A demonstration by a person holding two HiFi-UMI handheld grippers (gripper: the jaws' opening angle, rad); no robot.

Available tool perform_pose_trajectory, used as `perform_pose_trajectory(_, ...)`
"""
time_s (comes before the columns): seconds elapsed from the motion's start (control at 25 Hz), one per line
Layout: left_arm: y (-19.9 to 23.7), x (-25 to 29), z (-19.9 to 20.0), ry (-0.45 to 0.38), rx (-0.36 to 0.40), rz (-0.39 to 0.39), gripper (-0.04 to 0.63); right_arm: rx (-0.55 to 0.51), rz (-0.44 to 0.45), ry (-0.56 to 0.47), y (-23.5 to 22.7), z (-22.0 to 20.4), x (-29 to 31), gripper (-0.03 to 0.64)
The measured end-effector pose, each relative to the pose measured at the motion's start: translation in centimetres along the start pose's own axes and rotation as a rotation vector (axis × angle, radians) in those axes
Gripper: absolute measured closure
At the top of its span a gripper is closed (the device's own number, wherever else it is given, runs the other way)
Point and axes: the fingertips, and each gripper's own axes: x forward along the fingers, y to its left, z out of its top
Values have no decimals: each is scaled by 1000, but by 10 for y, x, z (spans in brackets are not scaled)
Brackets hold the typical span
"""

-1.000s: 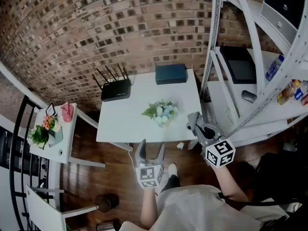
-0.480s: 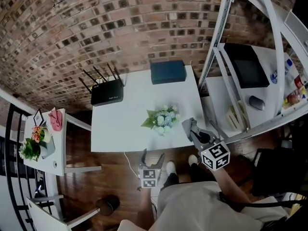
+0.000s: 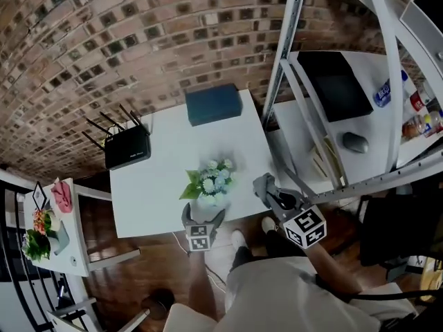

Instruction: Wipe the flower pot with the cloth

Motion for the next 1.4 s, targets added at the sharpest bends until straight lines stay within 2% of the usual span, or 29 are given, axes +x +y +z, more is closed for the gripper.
perform_pose_trajectory(0.24,7,47,35,-62,-19,-38,-35,16,-61,7,-29,-2,-12,618)
perform_pose_trajectory(0.36,3,62,42,-67,-17,-36,-24,26,-83,12,-39,-4,-17,618)
perform_pose_trajectory(0.48,6,71,44,-61,-26,3,88,33,-95,17,-46,-6,-20,618)
perform_pose_trajectory(0.64,8,74,49,-62,-67,24,103,31,-87,14,-51,-5,-18,618)
perform_pose_trajectory(0.72,7,72,55,-58,-137,5,104,28,-75,12,-50,-3,-15,618)
perform_pose_trajectory(0.92,7,70,61,-57,-378,-85,107,16,-36,6,-45,2,-6,618)
perform_pose_trajectory(1.12,1,61,70,-120,-634,-206,117,-3,11,-7,-38,8,6,618)
perform_pose_trajectory(1.28,-21,45,92,-196,-763,-328,118,-28,81,-14,-32,14,17,618)
perform_pose_trajectory(1.4,-37,24,120,-250,-811,-421,118,-97,182,-29,-20,27,27,618)
